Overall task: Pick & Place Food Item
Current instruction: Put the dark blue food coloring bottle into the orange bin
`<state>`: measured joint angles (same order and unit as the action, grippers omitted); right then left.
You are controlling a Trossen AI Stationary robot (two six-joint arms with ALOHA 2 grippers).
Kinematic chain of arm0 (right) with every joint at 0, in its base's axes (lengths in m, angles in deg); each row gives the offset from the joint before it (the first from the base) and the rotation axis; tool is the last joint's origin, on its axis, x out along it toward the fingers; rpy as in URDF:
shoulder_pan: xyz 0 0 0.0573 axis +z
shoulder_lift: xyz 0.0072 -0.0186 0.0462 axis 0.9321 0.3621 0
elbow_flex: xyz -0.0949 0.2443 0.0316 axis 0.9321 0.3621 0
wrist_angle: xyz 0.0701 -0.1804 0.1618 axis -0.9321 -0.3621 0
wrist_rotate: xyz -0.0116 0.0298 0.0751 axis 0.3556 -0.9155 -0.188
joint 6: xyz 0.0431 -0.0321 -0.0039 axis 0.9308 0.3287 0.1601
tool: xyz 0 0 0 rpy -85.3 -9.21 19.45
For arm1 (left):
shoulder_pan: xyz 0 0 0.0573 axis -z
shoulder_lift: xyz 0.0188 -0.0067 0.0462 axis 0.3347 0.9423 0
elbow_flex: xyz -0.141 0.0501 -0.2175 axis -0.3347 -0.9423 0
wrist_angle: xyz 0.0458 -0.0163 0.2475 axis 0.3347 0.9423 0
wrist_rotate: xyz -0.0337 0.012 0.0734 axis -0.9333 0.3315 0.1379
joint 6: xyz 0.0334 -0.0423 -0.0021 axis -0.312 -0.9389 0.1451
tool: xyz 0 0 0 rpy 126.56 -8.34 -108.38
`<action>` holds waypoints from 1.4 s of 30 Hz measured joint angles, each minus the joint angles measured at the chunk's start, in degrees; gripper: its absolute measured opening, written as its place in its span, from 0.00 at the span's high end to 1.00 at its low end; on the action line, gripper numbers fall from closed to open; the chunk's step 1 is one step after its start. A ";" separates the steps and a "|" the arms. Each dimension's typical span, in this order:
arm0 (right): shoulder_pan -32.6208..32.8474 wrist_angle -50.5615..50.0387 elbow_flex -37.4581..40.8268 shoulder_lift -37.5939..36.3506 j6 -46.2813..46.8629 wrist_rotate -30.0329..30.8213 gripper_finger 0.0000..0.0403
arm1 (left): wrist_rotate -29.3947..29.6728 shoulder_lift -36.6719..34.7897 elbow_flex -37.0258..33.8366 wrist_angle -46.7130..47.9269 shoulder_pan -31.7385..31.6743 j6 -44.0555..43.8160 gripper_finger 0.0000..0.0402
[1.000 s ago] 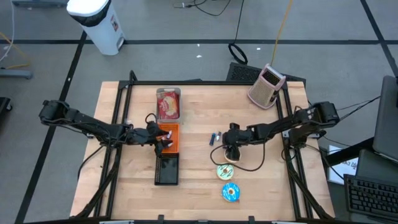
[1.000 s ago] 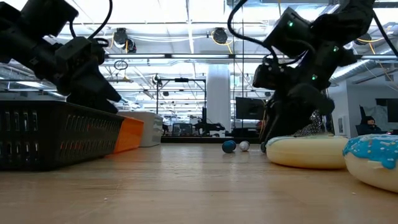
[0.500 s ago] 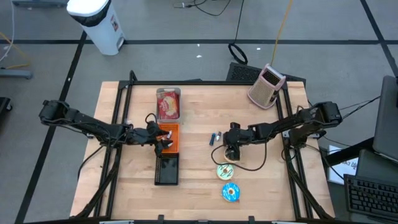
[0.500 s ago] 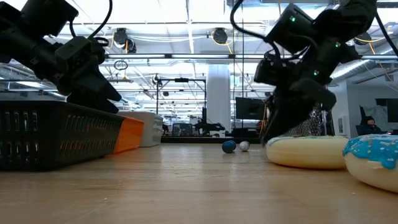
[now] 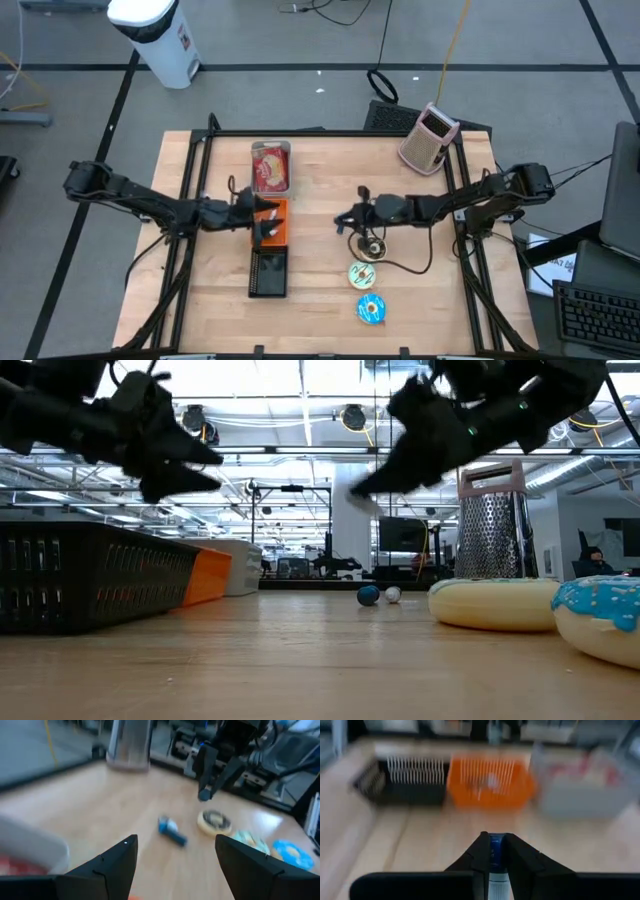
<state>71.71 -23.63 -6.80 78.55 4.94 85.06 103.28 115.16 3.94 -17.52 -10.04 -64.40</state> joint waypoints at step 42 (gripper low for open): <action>0.13 31.68 -0.09 -0.02 -6.91 -10.42 0.94 | -17.91 31.60 28.35 -19.22 -6.85 25.48 0.33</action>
<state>71.84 8.05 -6.89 78.53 -1.97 74.64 85.37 146.76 32.29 -36.75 -16.89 -38.92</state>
